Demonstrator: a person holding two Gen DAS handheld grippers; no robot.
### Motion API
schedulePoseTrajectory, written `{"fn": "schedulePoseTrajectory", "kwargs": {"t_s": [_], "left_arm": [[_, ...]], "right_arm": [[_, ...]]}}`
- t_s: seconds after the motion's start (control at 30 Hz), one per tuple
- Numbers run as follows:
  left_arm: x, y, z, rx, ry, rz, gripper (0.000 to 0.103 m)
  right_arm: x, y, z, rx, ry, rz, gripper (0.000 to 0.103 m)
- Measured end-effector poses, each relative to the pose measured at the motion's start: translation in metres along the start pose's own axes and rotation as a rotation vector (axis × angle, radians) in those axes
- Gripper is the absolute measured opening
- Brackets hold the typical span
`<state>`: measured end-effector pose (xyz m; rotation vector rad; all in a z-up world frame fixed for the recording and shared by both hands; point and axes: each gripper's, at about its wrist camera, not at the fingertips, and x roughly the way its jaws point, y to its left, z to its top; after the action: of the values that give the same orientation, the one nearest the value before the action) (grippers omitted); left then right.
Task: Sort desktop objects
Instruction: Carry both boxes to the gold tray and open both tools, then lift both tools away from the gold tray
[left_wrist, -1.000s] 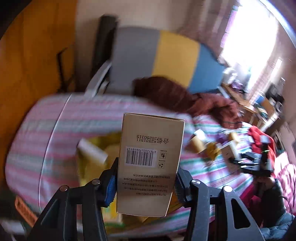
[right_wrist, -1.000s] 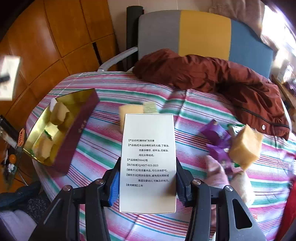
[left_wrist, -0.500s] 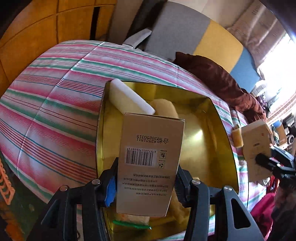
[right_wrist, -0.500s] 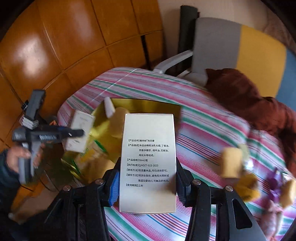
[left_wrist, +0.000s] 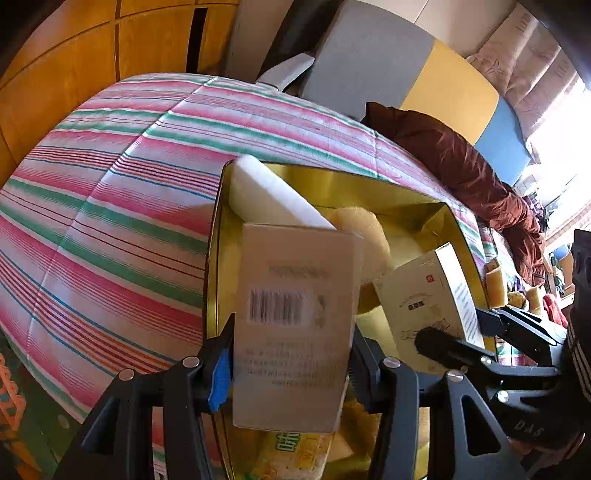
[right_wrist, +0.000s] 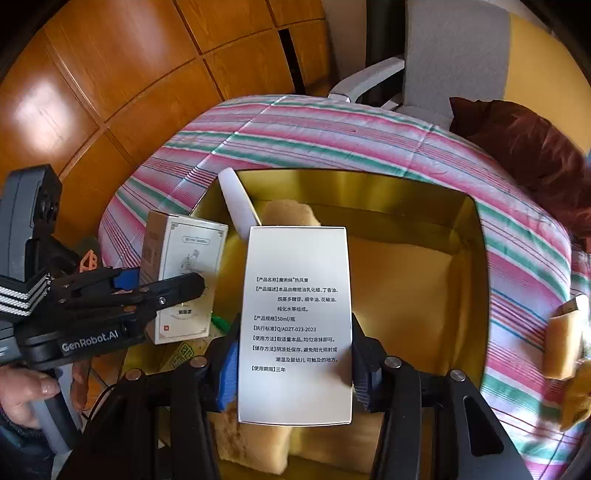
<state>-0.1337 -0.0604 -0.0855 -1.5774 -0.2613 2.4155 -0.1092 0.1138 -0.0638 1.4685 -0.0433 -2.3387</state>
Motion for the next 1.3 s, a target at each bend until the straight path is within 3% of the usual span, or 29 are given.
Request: {"fn": "schedulePoseTrajectory", "kwargs": {"t_s": [0.33, 0.47, 0.63, 0.73, 0.87, 0.97, 1.1, 1.3], "left_arm": [[-0.014, 0.005, -0.007, -0.030, -0.017, -0.039, 0.059], [-0.036, 0.006, -0.014, -0.032, -0.073, -0.022, 0.059], [-0.059, 0.014, -0.028, -0.066, -0.150, 0.023, 0.059], [-0.076, 0.008, -0.040, -0.054, -0.221, 0.068, 0.059], [-0.095, -0.001, -0.049, -0.027, -0.279, 0.134, 0.059], [-0.101, -0.011, -0.053, -0.003, -0.297, 0.163, 0.059], [-0.108, -0.025, -0.061, 0.021, -0.313, 0.174, 0.059], [-0.109, -0.050, -0.068, 0.076, -0.326, 0.190, 0.059]], "right_arm": [[0.012, 0.016, -0.003, -0.009, 0.014, 0.070, 0.052], [0.003, 0.016, -0.007, -0.003, -0.008, 0.099, 0.062], [-0.011, 0.016, -0.016, -0.013, -0.023, 0.113, 0.064], [-0.004, 0.023, -0.019, -0.029, 0.002, 0.150, 0.055], [0.001, 0.027, -0.022, -0.032, 0.002, 0.152, 0.054], [-0.014, 0.027, -0.025, -0.059, -0.038, 0.117, 0.055], [-0.040, 0.019, -0.031, -0.079, -0.099, 0.064, 0.071], [-0.076, 0.000, -0.051, -0.109, -0.175, -0.048, 0.082]]}}
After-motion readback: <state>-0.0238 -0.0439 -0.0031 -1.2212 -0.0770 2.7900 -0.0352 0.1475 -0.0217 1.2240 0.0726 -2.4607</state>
